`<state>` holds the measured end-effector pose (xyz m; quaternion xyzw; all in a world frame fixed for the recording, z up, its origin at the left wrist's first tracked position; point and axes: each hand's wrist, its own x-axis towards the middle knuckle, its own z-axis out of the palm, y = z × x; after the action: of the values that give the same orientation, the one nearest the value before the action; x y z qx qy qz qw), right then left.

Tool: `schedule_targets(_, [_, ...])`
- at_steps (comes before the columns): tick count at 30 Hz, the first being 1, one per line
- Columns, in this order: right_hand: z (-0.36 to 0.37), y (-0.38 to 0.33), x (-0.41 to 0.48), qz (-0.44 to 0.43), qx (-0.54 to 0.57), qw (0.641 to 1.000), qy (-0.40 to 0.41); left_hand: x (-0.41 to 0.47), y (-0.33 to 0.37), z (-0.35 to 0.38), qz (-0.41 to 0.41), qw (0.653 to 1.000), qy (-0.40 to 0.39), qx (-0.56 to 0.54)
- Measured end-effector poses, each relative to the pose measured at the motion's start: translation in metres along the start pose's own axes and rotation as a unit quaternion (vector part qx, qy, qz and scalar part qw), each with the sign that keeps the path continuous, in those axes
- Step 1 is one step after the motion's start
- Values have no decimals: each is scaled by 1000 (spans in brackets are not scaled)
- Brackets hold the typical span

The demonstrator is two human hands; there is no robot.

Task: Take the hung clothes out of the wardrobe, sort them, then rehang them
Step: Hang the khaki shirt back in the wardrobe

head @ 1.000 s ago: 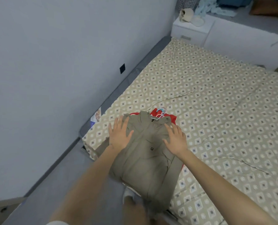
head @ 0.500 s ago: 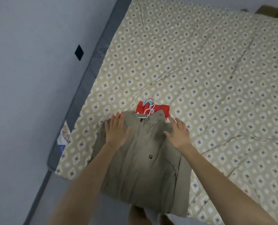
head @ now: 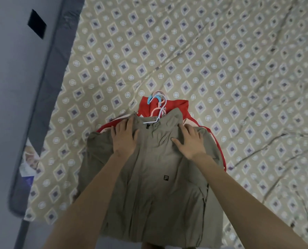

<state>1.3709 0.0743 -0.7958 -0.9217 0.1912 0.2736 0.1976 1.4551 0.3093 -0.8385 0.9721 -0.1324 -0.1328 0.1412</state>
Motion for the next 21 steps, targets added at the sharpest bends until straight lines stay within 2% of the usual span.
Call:
schedule_targets(4, [7, 0, 3, -2, -16, 1000, 15, 9, -8, -1, 18, 1000, 8, 16])
schedule_targets(8, [7, -3, 2, 4, -32, 999, 19, 13, -8, -14, 6, 1000, -24, 12])
schedule_targets(15, [-8, -10, -18, 6, -64, 998, -27, -12, 0, -36, -22, 997, -60, -35])
schedule_targets(21, [-31, -15, -56, -57, 32, 998, 6, -51, 9, -66, -48, 994, 21, -94])
